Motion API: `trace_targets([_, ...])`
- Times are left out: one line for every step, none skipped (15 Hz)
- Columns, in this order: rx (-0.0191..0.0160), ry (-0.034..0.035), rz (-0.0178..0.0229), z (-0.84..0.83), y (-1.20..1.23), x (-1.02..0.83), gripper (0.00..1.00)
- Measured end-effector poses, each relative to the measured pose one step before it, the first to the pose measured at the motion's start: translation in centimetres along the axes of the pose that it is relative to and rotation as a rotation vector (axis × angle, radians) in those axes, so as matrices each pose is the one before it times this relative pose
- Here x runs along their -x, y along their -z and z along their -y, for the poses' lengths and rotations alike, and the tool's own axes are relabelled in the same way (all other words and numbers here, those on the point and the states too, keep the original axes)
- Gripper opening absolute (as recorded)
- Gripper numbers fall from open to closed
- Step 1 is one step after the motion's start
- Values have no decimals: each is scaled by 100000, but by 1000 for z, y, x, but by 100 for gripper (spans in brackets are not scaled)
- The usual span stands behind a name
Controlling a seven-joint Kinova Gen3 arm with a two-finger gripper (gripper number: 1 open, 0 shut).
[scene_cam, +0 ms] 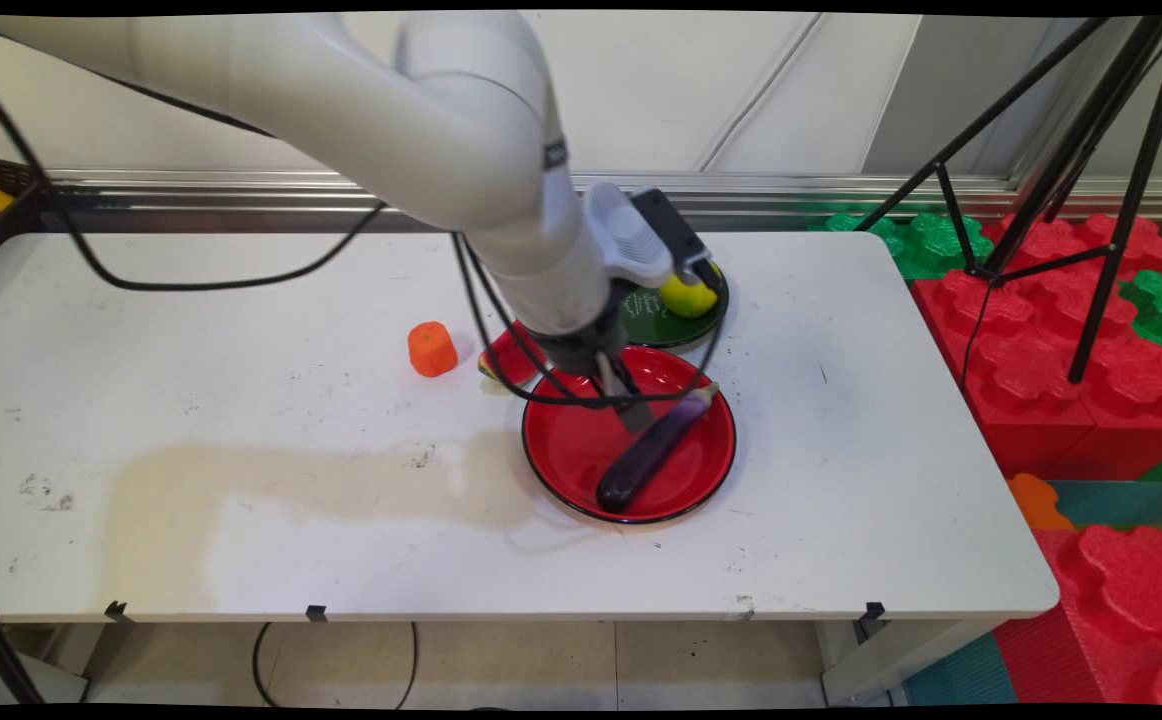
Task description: Pick up the eggplant from the red plate
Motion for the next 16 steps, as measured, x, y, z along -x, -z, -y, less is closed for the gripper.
trace_targets([480, 1503, 281, -496, -710, -352, 100])
trace_targets([440, 1174, 259, -423, -641, -272, 100])
trace_targets([306, 724, 197, -262, -421, -164, 100])
trace_targets([537, 903, 286, -374, -657, -236, 100])
trace_targets([339, 558, 232, -229, -430, -130, 100])
trace_targets([415, 674, 285, -309, -655, -175, 100])
trace_targets([284, 353, 203, -202, -423, -111, 100])
trace_targets([291, 610, 236, -279, -638, -157, 100])
trace_targets([178, 430, 173, -168, -414, -88, 100])
trace_targets([229, 578, 309, -233, -619, -106, 100])
trace_targets([147, 405, 211, -140, -395, -64, 100])
trace_targets([67, 717, 395, -173, -568, -44, 100])
trace_targets([8, 428, 276, -114, -364, -26, 100])
trace_targets([26, 672, 327, -144, -509, -20, 100])
trace_targets([-3, 407, 206, -82, -326, -4, 100])
trace_targets([-42, 571, 297, -102, -461, -2, 100])
